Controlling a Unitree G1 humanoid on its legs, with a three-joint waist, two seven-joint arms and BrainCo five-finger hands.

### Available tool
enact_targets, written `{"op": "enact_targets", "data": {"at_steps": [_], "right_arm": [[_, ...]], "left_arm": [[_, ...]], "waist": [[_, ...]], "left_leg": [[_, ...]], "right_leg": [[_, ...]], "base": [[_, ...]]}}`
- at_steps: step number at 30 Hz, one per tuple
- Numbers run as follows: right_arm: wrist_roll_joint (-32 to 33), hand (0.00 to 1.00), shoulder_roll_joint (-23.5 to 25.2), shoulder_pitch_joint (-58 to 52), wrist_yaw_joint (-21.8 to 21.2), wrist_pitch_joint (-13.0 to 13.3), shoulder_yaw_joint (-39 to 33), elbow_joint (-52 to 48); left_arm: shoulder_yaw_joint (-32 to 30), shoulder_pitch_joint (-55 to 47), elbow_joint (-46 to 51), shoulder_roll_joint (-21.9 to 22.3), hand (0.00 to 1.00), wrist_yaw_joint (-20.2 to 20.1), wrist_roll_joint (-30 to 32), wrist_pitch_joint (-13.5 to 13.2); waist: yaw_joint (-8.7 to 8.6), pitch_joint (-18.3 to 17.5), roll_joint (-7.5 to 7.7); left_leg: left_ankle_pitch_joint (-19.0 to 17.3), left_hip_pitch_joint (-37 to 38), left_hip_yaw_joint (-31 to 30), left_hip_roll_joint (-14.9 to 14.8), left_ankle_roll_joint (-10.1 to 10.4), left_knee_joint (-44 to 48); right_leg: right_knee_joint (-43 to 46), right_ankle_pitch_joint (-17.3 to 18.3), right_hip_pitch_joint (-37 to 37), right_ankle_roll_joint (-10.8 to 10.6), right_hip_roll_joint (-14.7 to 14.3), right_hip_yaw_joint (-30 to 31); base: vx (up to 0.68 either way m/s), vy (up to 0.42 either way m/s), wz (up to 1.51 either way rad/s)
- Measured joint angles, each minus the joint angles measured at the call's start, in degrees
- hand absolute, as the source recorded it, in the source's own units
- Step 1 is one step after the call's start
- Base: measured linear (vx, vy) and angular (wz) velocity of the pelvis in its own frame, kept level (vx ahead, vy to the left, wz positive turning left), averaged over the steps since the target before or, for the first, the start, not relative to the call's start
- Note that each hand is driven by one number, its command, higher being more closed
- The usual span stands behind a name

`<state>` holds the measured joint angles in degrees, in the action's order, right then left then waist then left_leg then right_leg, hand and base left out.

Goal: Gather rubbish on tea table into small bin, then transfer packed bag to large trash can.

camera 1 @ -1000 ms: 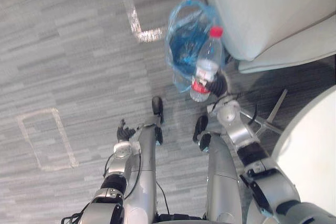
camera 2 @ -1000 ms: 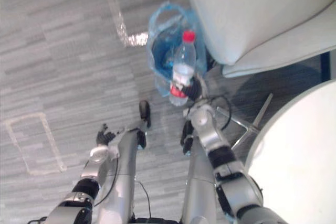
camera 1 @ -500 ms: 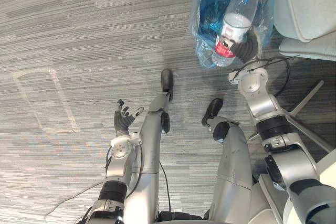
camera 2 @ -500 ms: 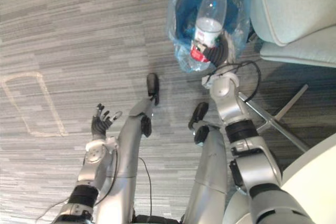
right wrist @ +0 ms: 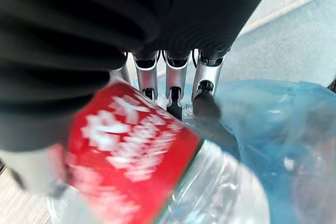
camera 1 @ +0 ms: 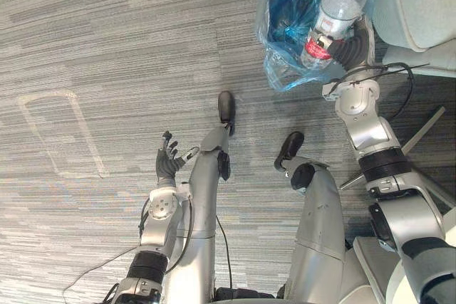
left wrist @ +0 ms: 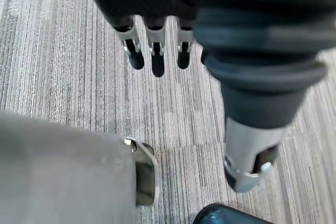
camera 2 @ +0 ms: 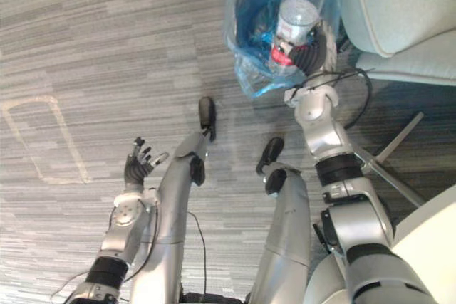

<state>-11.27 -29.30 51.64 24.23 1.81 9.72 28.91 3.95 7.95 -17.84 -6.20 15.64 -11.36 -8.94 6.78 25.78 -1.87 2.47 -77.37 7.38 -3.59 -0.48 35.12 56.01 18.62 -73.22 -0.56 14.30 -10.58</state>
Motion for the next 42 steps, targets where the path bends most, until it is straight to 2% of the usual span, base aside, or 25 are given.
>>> {"op": "enact_targets", "data": {"at_steps": [5, 8, 11, 14, 22, 27, 28, 35, 42], "right_arm": [[-0.2, 0.00, 0.0, 0.2, 0.5, 0.5, 0.3, 0.3], [-2.8, 0.00, -0.1, -0.5, -0.2, 0.4, 2.1, 2.0], [-5.7, 0.00, 0.1, -2.1, -0.9, 0.4, 4.6, 2.4], [-11.0, 0.00, 2.4, -3.5, -3.0, 0.2, 9.2, 6.2], [-20.8, 0.00, 4.5, -3.6, -4.9, -0.9, 11.0, 14.7], [-27.0, 0.00, 5.0, -2.0, -5.2, -3.2, 11.5, 22.6], [-27.8, 0.00, 5.4, -1.2, -5.2, -3.7, 11.5, 25.0], [-31.6, 0.00, 7.0, 2.4, -4.5, -6.3, 11.4, 29.4], [-33.1, 0.00, 6.8, 4.6, 0.4, -9.9, 10.0, 29.3]], "left_arm": [[1.1, -0.3, -0.1, -0.7, 0.00, 0.0, 0.0, -0.1], [2.0, -0.9, -0.3, -1.3, 0.00, 0.0, 0.0, -0.1], [2.2, 0.4, -2.9, -1.5, 0.00, 0.0, -0.1, -0.2], [2.1, 6.5, -12.4, -2.1, 0.00, 0.4, 0.0, 0.7], [1.4, 10.2, -18.1, -2.2, 0.00, 0.4, -0.2, 0.9], [1.4, 13.1, -22.2, -2.2, 0.00, 0.4, -1.5, 0.9], [1.4, 13.9, -23.3, -2.2, 0.00, 0.4, -1.8, 0.9], [1.2, 14.4, -23.9, -2.0, 0.00, 0.4, -3.7, 0.7], [-0.2, 14.4, -23.9, -1.2, 0.00, 0.7, -4.6, 0.7]], "waist": [[0.01, -0.5, -0.01], [-0.08, -1.4, 0.05], [-0.32, -2.5, 0.22], [-0.87, -4.8, 0.73], [-1.37, -5.1, 0.96], [-1.33, -5.1, 0.96], [-1.36, -5.1, 0.96], [-1.46, -5.1, 0.97], [-1.47, -5.1, 0.97]], "left_leg": [[0.3, 0.0, 0.0, 0.0, 0.4, 0.1], [0.3, 0.0, 0.0, 0.0, 0.4, 0.1], [0.1, -0.1, 0.1, -0.5, 0.1, 0.1], [0.4, 0.0, 0.0, -0.8, 0.4, 0.2], [0.3, 0.5, -0.1, -1.4, 0.4, -0.2], [1.5, 0.5, 0.1, -1.6, 0.0, -2.0], [1.8, 0.4, 0.1, -1.4, 0.4, -2.3], [2.9, 0.0, 0.0, -0.8, 0.2, -4.3], [3.1, -0.5, -0.1, -0.3, 0.0, -5.0]], "right_leg": [[0.3, 0.0, 0.0, 0.0, 0.0, 0.0], [0.3, 0.0, 0.0, 0.0, 0.0, 0.0], [-0.2, -0.1, 0.1, 0.1, -0.3, -0.1], [-0.4, -0.1, 0.3, 0.1, -0.6, -0.3], [-1.2, -0.4, 1.1, 0.4, -1.3, -0.8], [-2.4, -1.0, 1.1, 0.4, -1.3, -1.5], [-2.4, -1.1, 1.0, 0.3, -1.2, -1.5], [-2.7, -1.1, -0.1, 0.4, -0.8, -1.7], [-2.7, -1.1, -0.8, 0.4, -0.4, -1.8]], "base": [[-0.06, 0.023, 0.02], [-0.08, 0.029, -0.01], [-0.07, 0.023, -0.06], [-0.06, 0.015, -0.05], [-0.07, 0.014, -0.04], [-0.06, 0.017, 0.04], [-0.05, 0.011, 0.07], [-0.05, 0.004, 0.08], [-0.06, 0.007, 0.04]]}}
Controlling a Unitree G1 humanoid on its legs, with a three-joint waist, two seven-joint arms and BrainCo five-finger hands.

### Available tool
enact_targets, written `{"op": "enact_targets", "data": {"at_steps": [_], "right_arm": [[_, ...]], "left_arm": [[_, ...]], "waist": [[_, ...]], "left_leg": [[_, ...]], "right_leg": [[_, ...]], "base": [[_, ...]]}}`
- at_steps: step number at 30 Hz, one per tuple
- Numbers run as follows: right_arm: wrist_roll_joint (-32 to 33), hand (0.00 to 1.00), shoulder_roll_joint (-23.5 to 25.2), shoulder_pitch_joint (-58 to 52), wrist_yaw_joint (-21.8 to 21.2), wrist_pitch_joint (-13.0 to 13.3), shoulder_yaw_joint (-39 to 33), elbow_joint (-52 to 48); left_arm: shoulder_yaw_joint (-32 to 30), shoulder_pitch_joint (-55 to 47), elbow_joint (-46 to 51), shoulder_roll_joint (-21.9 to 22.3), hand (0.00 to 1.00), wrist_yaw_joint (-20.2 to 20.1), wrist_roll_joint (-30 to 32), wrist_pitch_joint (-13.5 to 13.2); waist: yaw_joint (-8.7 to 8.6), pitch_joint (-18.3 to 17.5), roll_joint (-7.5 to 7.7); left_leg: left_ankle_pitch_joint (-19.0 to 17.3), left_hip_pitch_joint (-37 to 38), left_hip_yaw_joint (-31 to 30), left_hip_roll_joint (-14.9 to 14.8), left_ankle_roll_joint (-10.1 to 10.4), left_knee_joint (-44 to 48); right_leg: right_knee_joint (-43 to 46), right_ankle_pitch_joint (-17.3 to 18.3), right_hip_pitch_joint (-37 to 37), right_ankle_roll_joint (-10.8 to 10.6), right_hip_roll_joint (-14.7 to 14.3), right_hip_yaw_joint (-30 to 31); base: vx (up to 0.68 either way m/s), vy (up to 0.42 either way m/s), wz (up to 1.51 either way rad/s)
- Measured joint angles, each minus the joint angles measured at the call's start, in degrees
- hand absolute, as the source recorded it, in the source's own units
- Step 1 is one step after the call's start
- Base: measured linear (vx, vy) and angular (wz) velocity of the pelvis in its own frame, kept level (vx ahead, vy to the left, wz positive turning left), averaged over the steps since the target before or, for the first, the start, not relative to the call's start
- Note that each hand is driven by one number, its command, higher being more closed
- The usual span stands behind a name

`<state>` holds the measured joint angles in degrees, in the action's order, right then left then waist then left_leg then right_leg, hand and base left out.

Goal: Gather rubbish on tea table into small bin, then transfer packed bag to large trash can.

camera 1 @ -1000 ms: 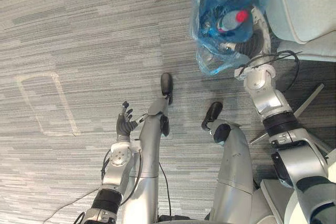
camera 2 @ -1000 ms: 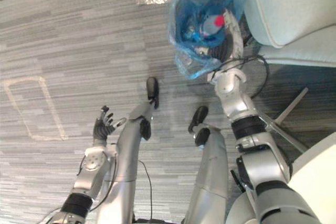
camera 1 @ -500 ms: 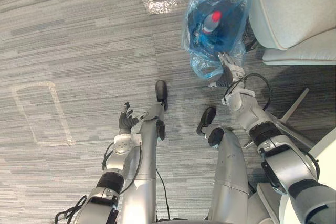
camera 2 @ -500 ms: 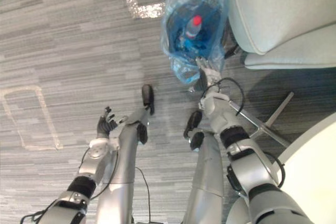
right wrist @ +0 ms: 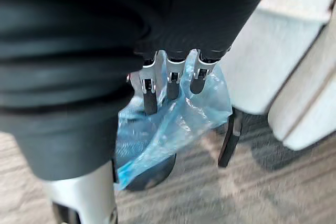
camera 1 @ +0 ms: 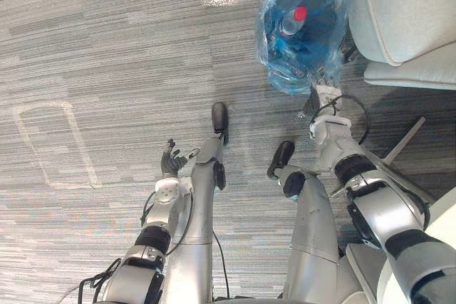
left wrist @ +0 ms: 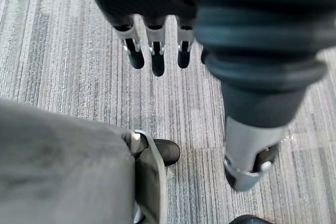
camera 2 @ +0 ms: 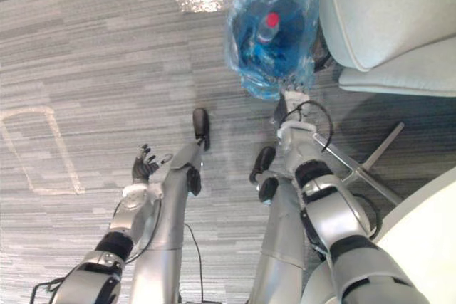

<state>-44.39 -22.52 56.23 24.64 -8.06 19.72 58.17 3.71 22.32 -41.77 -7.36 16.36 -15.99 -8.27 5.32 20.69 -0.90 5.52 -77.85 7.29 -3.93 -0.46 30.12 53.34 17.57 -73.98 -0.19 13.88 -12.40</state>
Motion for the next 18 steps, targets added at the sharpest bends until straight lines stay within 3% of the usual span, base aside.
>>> {"op": "enact_targets", "data": {"at_steps": [10, 18], "right_arm": [[0.6, 0.00, -0.4, -2.8, 4.0, -1.0, -1.1, -16.1], [0.5, 0.00, 0.2, -4.4, 4.4, -1.1, -2.8, -16.9]], "left_arm": [[0.0, -1.3, 1.9, -0.2, 0.00, 1.2, -0.5, 0.1], [0.0, -1.3, 1.8, -0.3, 0.00, 1.2, -1.1, 0.1]], "waist": [[-0.45, 0.0, 0.01], [-0.50, 0.0, 0.08]], "left_leg": [[0.0, -0.1, 0.0, 0.0, 0.0, 0.1], [0.0, -0.2, 0.0, 0.0, 0.0, 0.1]], "right_leg": [[0.0, 0.0, 0.0, 0.0, 0.1, 0.0], [-0.3, 0.0, 0.0, -0.1, 0.0, 0.0]], "base": [[-0.07, 0.005, 0.00], [-0.07, 0.003, -0.01]]}}
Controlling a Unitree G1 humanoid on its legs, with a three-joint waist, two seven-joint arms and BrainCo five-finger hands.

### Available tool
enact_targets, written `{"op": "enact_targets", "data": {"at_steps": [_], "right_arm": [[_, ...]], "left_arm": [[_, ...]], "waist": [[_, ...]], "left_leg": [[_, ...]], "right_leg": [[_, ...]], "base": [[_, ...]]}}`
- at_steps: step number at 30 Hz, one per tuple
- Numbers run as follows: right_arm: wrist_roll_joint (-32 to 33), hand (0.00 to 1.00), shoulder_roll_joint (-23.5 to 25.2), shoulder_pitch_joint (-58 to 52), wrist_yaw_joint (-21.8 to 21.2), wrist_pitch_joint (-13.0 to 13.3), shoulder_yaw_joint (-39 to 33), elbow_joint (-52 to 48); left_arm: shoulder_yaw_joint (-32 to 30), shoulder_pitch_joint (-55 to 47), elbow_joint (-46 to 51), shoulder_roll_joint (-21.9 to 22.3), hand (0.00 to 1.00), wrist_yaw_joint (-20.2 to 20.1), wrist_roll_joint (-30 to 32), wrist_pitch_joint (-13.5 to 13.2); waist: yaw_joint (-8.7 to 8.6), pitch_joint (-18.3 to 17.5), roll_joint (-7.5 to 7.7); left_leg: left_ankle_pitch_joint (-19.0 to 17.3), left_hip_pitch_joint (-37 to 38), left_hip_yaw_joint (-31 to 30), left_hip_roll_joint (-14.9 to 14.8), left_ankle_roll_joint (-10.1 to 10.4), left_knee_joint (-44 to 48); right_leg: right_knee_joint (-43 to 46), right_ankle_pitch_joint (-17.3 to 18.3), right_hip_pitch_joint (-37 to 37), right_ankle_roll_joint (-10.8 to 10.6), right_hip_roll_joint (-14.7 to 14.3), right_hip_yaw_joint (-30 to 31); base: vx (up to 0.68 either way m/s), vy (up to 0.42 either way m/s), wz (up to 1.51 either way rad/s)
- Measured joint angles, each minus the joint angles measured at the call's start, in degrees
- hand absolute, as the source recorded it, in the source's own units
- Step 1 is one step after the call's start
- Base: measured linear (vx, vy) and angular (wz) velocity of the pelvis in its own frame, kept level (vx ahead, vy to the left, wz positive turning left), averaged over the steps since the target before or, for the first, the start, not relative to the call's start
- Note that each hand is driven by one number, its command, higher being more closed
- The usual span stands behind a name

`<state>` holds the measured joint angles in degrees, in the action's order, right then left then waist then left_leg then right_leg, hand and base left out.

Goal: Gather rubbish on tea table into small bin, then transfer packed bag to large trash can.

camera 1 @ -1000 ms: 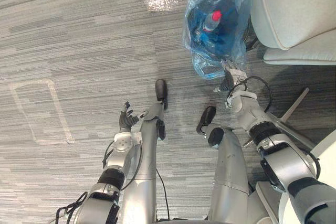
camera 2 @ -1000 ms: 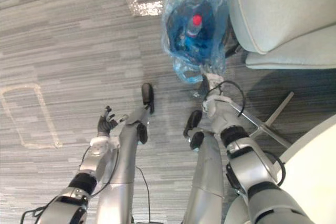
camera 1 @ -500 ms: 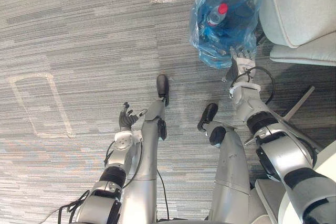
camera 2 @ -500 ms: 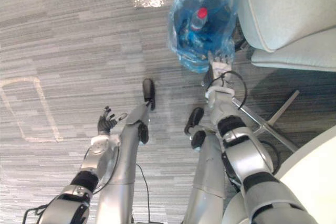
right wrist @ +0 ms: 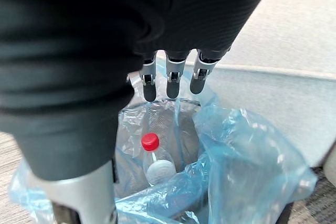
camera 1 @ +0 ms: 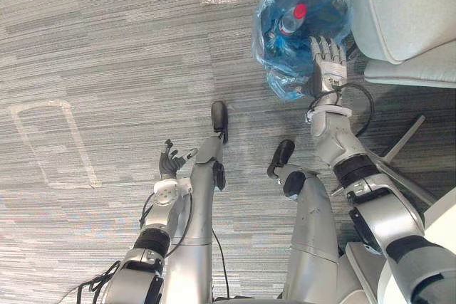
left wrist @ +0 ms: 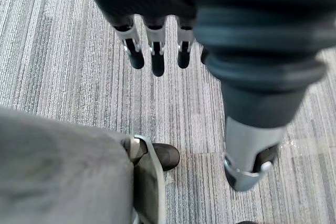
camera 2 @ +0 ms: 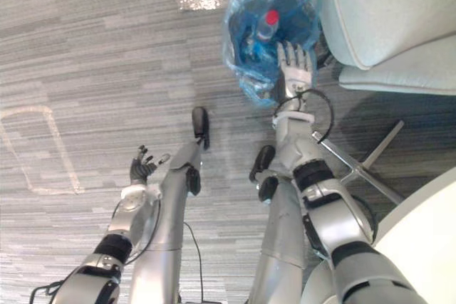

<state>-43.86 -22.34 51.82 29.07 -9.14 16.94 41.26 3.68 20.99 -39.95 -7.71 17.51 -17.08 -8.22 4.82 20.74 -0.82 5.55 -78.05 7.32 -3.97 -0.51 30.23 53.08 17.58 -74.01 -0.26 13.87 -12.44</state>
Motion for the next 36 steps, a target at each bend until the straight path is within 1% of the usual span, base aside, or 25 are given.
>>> {"op": "enact_targets", "data": {"at_steps": [3, 6, 10, 15, 16, 20, 21, 24, 25, 26, 27, 28, 30, 33, 34, 36], "right_arm": [[0.0, 0.00, 0.2, 0.2, -0.1, 0.0, 0.0, 0.8], [0.0, 0.00, 1.9, 2.3, -1.0, -0.3, 0.0, 5.3], [0.0, 0.00, 3.7, 5.1, -1.4, -0.6, 0.2, 10.4], [0.1, 0.00, 4.3, 8.4, -1.6, -0.7, 0.2, 14.7], [0.1, 1.00, 4.2, 8.6, -1.6, -0.8, 0.2, 14.7], [0.1, 1.00, 4.2, 10.1, -1.9, -0.9, 1.2, 16.2], [0.2, 1.00, 4.2, 10.4, -2.0, -0.9, 1.4, 16.3], [1.5, 1.00, 4.4, 10.8, -2.2, -0.8, 2.2, 16.2], [1.6, 1.00, 4.5, 10.8, -2.2, -0.8, 2.9, 16.2], [2.7, 1.00, 4.8, 10.8, -1.9, -0.4, 3.9, 16.2], [3.7, 1.00, 5.2, 11.0, -1.9, 0.2, 4.0, 16.2], [4.1, 1.00, 6.2, 11.0, -1.9, 0.3, 4.0, 16.0], [6.1, 1.00, 6.7, 10.7, -1.8, 0.2, 3.7, 16.0], [6.8, 1.00, 6.4, 10.7, -1.9, 0.3, 3.3, 16.0], [7.0, 1.00, 6.5, 10.8, -1.9, 0.3, 2.2, 15.8], [8.0, 1.00, 6.5, 10.6, -1.5, 0.4, 1.8, 15.7]], "left_arm": [[0.0, 0.0, 0.0, 0.0, 0.00, 0.0, -0.3, -0.1], [-0.5, 0.0, -0.1, 0.0, 0.00, 0.0, -1.1, -0.1], [-0.6, 0.0, 0.2, 0.0, 0.00, 0.0, -2.3, -1.1], [-0.6, 0.1, 0.9, 0.5, 0.00, 0.0, -3.4, -1.5], [-0.5, 0.1, 0.9, 0.6, 0.00, 0.1, -3.4, -1.5], [-0.5, 0.1, 1.0, 0.8, 0.00, 0.0, -3.6, -1.8], [-0.5, 0.1, 1.0, 0.9, 0.00, 0.0, -4.1, -2.4], [-0.5, 1.1, 0.5, 1.2, 0.00, 0.0, -5.1, -2.7], [-0.5, 2.2, -0.6, 1.2, 0.00, 0.1, -5.1, -2.6], [-0.5, 4.7, -3.1, 1.1, 0.00, 1.1, -4.5, -2.0], [-0.4, 6.0, -4.2, 0.6, 0.00, 1.7, -4.3, -0.7], [-0.1, 6.0, -4.0, 0.0, 0.00, 2.2, -3.9, -0.2], [-0.1, 5.8, -3.7, -0.1, 0.00, 2.0, -5.1, -0.4], [0.0, 4.7, -2.1, -0.1, 0.00, 2.5, -5.5, -0.4], [1.1, 3.6, 0.3, -0.4, 0.00, 2.4, -5.5, -0.2], [2.2, 4.3, 1.4, -0.5, 0.00, 2.5, -5.5, -1.1]], "waist": [[0.00, 0.0, 0.03], [-0.02, 0.0, 0.08], [0.01, 0.1, 0.10], [0.12, 0.1, 0.10], [0.12, 0.1, 0.10], [0.20, 0.1, 0.10], [0.25, 0.1, 0.09], [0.40, 0.1, 0.10], [0.54, 0.1, 0.10], [0.46, 0.1, 0.10], [0.33, 0.1, 0.10], [-0.12, 0.1, 0.10], [-0.21, 0.1, 0.10], [-0.07, 0.1, 0.10], [-0.18, 0.1, 0.10], [0.03, 0.1, 0.11]], "left_leg": [[0.0, -0.1, 0.0, 0.0, 0.0, 0.0], [0.0, -0.3, 0.0, 0.0, 0.0, -0.1], [0.0, -1.3, -0.2, 0.3, 0.0, -0.1], [0.4, -2.3, -0.4, 1.1, 0.5, 0.0], [0.4, -2.3, -0.5, 1.3, 0.5, 0.1], [0.3, -2.5, -0.9, 1.5, 0.5, 0.6], [0.3, -2.9, -1.1, 1.6, 0.6, 0.9], [0.1, -3.7, -1.5, 1.6, 0.4, 1.4], [0.1, -3.9, -1.5, 1.4, 0.4, 1.9], [0.1, -4.2, -1.6, 1.4, 0.4, 2.2], [0.3, -4.5, -1.7, 1.4, 0.6, 2.3], [0.3, -4.8, -1.7, 1.3, 0.6, 2.7], [0.1, -4.9, -1.7, 1.1, 0.8, 3.0], [0.0, -4.9, -1.7, 1.1, 0.6, 3.0], [0.0, -4.9, -1.7, 1.1, 0.6, 3.1], [0.0, -4.9, -1.7, 1.1, 0.5, 3.4]], "right_leg": [[-0.2, 0.0, 0.0, -0.1, 0.0, 0.0], [-0.2, 0.1, -0.1, -0.1, 0.0, -0.1], [0.2, 0.3, -1.1, -0.3, 0.1, -0.1], [1.7, 1.1, -2.3, -0.3, 0.9, -0.1], [1.9, 1.3, -2.3, -0.3, 1.2, -0.1], [2.7, 1.8, -2.4, -0.4, 1.3, -0.1], [3.0, 2.1, -2.6, -0.3, 1.3, -0.2], [3.6, 2.4, -3.5, -0.2, 1.2, -0.2], [3.8, 2.4, -3.6, -0.2, 1.1, -0.2], [4.1, 2.4, -3.9, -0.2, 1.0, -0.2], [4.4, 2.4, -4.1, -0.2, 1.1, -0.2], [4.6, 2.5, -4.3, -0.2, 1.0, -0.2], [4.6, 2.5, -4.3, -0.2, 0.9, -0.2], [4.6, 2.5, -4.3, -0.2, 0.9, -0.2], [4.6, 2.4, -4.3, -0.2, 1.0, -0.2], [4.6, 2.4, -4.2, -0.1, 0.9, -0.2]], "base": [[-0.04, 0.001, 0.00], [0.00, 0.000, 0.00], [-0.03, 0.000, 0.05], [-0.08, 0.004, 0.14], [-0.09, 0.004, 0.15], [-0.08, 0.007, 0.08], [-0.08, 0.014, 0.06], [-0.09, 0.013, 0.04], [-0.09, 0.012, -0.01], [-0.08, 0.012, -0.02], [-0.09, 0.016, -0.01], [-0.09, 0.018, -0.04], [-0.11, 0.030, -0.05], [-0.08, 0.024, 0.00], [-0.08, 0.023, -0.01], [-0.08, 0.022, -0.01]]}}
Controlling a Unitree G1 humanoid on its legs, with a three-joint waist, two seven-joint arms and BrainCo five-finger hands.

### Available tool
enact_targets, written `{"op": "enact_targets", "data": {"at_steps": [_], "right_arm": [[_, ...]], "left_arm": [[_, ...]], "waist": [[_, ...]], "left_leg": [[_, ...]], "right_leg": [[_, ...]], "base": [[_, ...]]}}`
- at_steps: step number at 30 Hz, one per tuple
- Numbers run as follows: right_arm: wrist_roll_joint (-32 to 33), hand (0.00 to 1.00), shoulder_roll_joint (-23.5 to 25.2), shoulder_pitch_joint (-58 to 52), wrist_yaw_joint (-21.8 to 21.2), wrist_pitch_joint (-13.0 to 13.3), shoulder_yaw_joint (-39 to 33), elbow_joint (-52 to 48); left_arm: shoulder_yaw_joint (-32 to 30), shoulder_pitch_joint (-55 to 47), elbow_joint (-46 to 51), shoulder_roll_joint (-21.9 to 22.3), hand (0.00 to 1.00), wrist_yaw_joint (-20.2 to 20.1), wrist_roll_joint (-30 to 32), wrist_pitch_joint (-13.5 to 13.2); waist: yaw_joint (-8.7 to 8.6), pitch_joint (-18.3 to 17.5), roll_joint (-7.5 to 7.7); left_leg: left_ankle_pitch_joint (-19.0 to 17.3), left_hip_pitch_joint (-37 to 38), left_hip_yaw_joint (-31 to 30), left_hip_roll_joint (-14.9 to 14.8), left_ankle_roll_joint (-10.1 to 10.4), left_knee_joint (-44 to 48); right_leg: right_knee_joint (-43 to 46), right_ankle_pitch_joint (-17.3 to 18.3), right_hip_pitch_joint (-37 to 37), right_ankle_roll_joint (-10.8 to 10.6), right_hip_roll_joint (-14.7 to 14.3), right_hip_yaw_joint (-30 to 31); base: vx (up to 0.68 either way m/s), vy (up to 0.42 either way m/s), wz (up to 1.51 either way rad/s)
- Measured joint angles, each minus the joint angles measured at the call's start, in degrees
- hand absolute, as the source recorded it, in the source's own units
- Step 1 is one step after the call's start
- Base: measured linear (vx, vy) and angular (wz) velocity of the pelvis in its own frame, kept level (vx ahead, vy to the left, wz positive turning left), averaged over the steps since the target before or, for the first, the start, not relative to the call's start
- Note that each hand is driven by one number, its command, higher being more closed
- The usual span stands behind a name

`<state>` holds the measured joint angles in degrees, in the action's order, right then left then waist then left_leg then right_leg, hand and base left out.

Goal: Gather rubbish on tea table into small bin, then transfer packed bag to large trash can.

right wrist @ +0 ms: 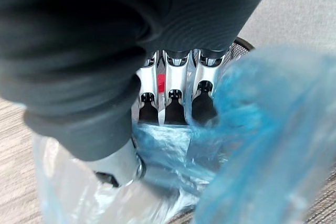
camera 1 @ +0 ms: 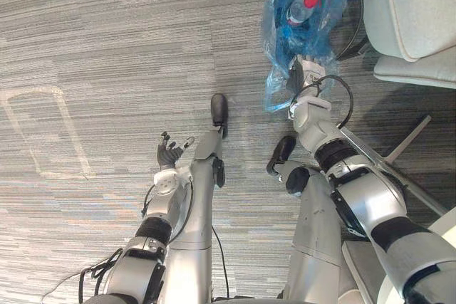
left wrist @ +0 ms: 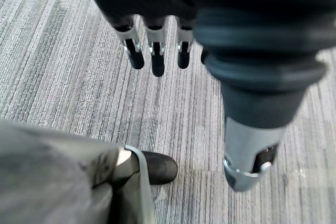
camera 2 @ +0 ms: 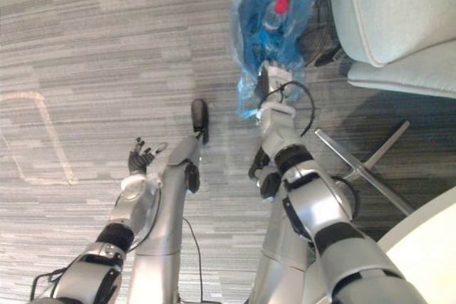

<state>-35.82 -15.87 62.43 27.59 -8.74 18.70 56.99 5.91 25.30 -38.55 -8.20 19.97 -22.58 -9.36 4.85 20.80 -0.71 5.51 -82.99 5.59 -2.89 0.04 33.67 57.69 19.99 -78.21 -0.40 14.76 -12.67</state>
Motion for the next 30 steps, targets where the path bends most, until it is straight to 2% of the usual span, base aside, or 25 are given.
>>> {"op": "enact_targets", "data": {"at_steps": [3, 5, 7, 9, 13, 15, 18, 21, 26, 27, 29, 30], "right_arm": [[0.2, 1.00, 0.4, -0.2, 0.1, 0.4, 0.0, 0.0], [0.3, 1.00, 1.9, -0.1, 0.1, 0.4, -0.6, 0.0], [0.5, 1.00, 2.0, -0.3, 0.1, 0.3, -0.8, 0.0], [0.9, 1.00, 2.2, -0.5, 0.1, 0.4, -1.5, -0.6], [3.7, 1.00, 2.2, -4.2, 0.7, 0.6, -2.7, -8.7], [5.9, 1.00, 2.4, -8.6, 1.2, 1.2, -2.8, -14.3], [9.7, 1.00, 2.9, -15.3, 1.5, 2.1, -3.0, -22.4], [12.3, 1.00, 4.4, -21.1, 1.5, 2.7, -3.5, -28.4], [15.9, 1.00, 7.0, -32.1, -1.9, 4.4, -4.6, -41.4], [16.0, 1.00, 7.0, -32.5, -2.1, 4.4, -4.6, -41.7], [18.3, 1.00, 7.6, -38.2, -5.0, 6.1, -4.6, -46.1], [18.4, 1.00, 8.0, -39.1, -5.5, 6.1, -4.6, -46.8]], "left_arm": [[4.8, 3.7, 0.8, 1.2, 0.00, 1.1, 0.1, 0.2], [5.6, 4.6, 0.8, 5.4, 0.00, 1.1, 0.1, 0.2], [5.6, 4.6, 0.8, 7.6, 0.00, 1.2, 1.0, 0.1], [5.8, 4.6, 0.8, 7.9, 0.00, 1.1, 1.0, 0.2], [5.8, 3.9, 0.6, 7.7, 0.00, 1.1, 1.1, 1.1], [5.9, 1.6, 0.8, 8.1, 0.00, 1.0, 1.1, 1.3], [6.5, -1.3, 2.1, 7.8, 0.00, 1.0, 1.1, 1.5], [6.4, -2.9, 3.2, 7.6, 0.00, 0.7, 1.0, 2.4], [5.6, -3.9, 6.4, 6.1, 0.00, -1.1, 0.6, 2.8], [5.4, -4.0, 6.5, 6.1, 0.00, -1.2, 0.5, 2.8], [4.0, -5.4, 6.8, 5.1, 0.00, -2.4, 0.0, 3.4], [4.0, -5.9, 7.2, 4.8, 0.00, -2.7, 0.0, 3.6]], "waist": [[-0.45, 0.0, 0.00], [-1.60, 0.0, 0.03], [-1.67, 0.0, 0.04], [-1.57, 0.0, 0.05], [-1.66, 0.0, 0.07], [-1.76, 0.0, 0.09], [-1.73, 0.1, 0.28], [-1.93, 0.3, 0.72], [-2.29, 0.1, 1.55], [-2.28, 0.1, 1.57], [-2.40, -0.4, 2.48], [-2.45, -0.5, 2.68]], "left_leg": [[0.0, 0.0, 0.1, -0.1, 0.0, 0.3], [-0.3, 0.0, 0.1, -0.1, -0.4, 0.5], [-0.2, 0.0, 0.1, -0.5, -0.2, 0.7], [0.1, 0.0, 0.0, -1.0, -0.4, 1.5], [0.1, 2.5, -0.3, -2.0, -0.4, 1.7], [-0.6, 6.8, -0.3, -2.5, 0.5, 0.2], [-0.2, 13.9, 1.0, -3.3, 1.0, -4.7], [0.5, 19.8, 2.2, -3.7, 0.8, -7.7], [0.5, 30.3, 2.8, -3.6, 0.4, -10.1], [0.5, 30.7, 2.8, -3.6, 0.4, -10.2], [-0.1, 37.9, 3.0, -3.5, 0.8, -12.3], [-0.2, 38.9, 3.1, -3.5, 1.0, -12.7]], "right_leg": [[0.3, 0.0, 0.1, 0.0, 0.0, 0.1], [0.2, 0.0, 0.2, -0.1, 0.0, 0.1], [0.1, -0.2, 0.3, 0.2, -0.4, 0.1], [0.2, -0.4, 0.5, 0.5, -0.8, 0.0], [-0.7, -0.7, 3.4, 0.9, -1.8, -0.5], [-2.4, -0.8, 7.8, 1.0, -2.4, -0.8], [-7.2, -1.8, 14.3, 0.4, -3.5, -1.1], [-10.4, -3.0, 19.9, 0.6, -4.0, -1.2], [-15.2, -3.3, 31.3, 0.2, -4.7, -1.6], [-15.4, -3.3, 31.8, 0.2, -4.7, -1.6], [-18.8, -3.4, 39.4, -0.1, -5.2, -1.9], [-19.3, -3.4, 40.4, -0.1, -5.3, -1.9]], "base": [[-0.08, 0.023, -0.03], [-0.09, 0.029, -0.05], [-0.08, 0.020, -0.10], [-0.08, 0.009, -0.12], [-0.07, -0.002, -0.13], [-0.07, -0.003, -0.12], [-0.04, -0.003, -0.12], [0.01, 0.001, -0.08], [0.03, -0.002, -0.02], [0.05, -0.017, -0.03], [0.07, -0.023, -0.05], [0.07, -0.026, -0.06]]}}
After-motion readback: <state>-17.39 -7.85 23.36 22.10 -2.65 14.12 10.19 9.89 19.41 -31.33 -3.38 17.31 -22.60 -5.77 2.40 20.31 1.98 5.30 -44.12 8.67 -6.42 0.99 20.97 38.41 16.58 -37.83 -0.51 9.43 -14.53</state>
